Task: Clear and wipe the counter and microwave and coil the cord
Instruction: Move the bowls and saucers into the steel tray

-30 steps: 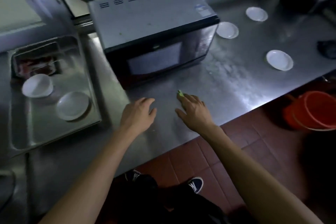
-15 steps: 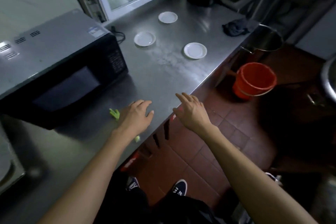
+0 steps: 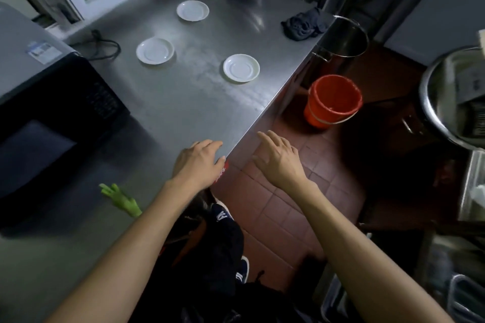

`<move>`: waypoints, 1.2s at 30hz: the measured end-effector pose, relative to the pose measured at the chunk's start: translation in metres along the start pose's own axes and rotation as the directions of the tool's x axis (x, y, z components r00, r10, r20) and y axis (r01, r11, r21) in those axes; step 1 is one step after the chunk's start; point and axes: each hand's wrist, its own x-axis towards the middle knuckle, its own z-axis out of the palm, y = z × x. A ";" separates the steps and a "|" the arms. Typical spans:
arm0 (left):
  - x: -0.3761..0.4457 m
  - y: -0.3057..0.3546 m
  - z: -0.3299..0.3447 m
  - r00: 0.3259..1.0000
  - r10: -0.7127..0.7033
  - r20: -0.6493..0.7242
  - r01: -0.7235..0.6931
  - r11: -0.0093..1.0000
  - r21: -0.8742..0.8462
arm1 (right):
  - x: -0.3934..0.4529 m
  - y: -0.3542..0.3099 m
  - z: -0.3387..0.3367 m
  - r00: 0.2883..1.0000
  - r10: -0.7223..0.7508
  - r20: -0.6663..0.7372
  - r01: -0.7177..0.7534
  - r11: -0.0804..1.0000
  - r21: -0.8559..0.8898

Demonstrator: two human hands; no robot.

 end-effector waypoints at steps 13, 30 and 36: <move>0.163 -0.013 -0.039 0.999 0.027 0.026 -0.026 0.998 -0.057 | 0.162 0.001 -0.042 0.999 -0.003 0.038 0.008 0.992 -0.127; 0.250 -0.050 -0.023 0.969 -0.232 0.082 0.243 0.959 -0.149 | 0.330 0.017 -0.010 0.951 -0.105 0.292 0.177 0.957 -0.232; 0.301 -0.038 -0.026 0.933 -0.345 0.103 0.358 0.917 -0.174 | 0.399 0.032 0.006 0.923 -0.147 0.356 0.252 0.929 -0.270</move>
